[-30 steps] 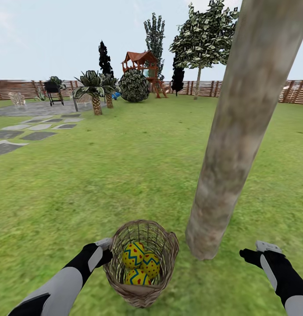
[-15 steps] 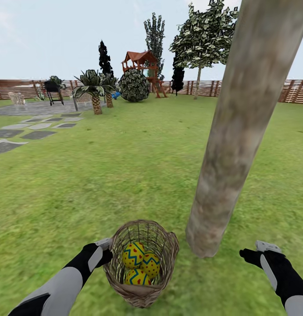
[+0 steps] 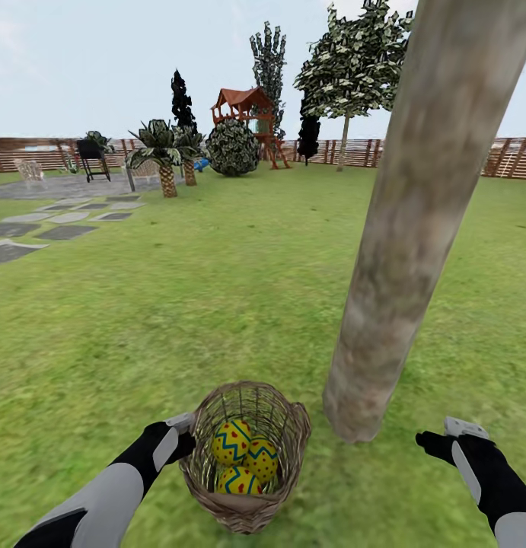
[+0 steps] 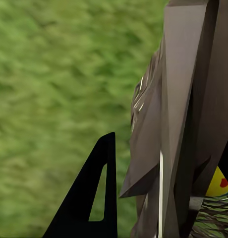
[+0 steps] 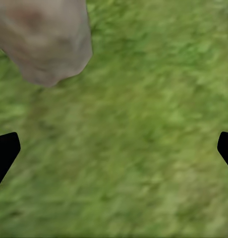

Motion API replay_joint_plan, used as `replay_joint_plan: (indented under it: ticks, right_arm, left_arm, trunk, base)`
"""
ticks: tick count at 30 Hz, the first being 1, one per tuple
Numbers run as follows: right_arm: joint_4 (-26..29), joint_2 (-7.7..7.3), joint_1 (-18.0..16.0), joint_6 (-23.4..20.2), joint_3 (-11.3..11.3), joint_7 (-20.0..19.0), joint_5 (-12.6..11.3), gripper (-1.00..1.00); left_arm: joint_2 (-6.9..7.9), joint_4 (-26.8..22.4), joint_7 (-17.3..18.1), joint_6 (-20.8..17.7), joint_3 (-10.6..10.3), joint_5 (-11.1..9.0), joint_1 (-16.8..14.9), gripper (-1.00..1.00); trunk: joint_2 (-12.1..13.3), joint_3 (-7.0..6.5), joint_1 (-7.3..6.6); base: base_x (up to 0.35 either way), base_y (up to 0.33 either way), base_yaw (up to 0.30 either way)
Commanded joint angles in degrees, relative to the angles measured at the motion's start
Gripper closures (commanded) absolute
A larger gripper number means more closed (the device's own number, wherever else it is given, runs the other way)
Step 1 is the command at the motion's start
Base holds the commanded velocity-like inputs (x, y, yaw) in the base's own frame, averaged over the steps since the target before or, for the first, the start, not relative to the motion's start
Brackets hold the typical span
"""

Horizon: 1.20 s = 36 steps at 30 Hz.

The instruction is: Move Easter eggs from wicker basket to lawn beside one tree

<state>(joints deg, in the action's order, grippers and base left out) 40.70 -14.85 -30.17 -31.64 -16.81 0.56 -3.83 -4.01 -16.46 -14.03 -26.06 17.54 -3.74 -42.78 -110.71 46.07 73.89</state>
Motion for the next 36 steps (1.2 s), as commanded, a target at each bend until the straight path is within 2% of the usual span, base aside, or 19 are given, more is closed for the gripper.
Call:
replay_joint_plan:
  ticks: [1, 36]
  right_arm:
    - [0.08, 0.00, -0.03, -0.26, -0.07, 0.06, -0.39, -1.00]
    - [0.08, 0.00, -0.04, -0.26, -0.07, 0.06, -0.39, -1.00]
  left_arm:
    - [-0.04, -0.15, -0.21, -0.22, 0.15, -0.69, -0.02, 1.00]
    - [-0.09, -0.13, -0.21, -0.22, 0.17, -0.66, -0.02, 1.00]
  trunk:
    - [-0.44, 0.24, 0.22]
    - [-14.48, 6.52, 7.90]
  base:
    - [0.000, 0.000, 0.000]
    - [0.000, 0.000, 0.000]
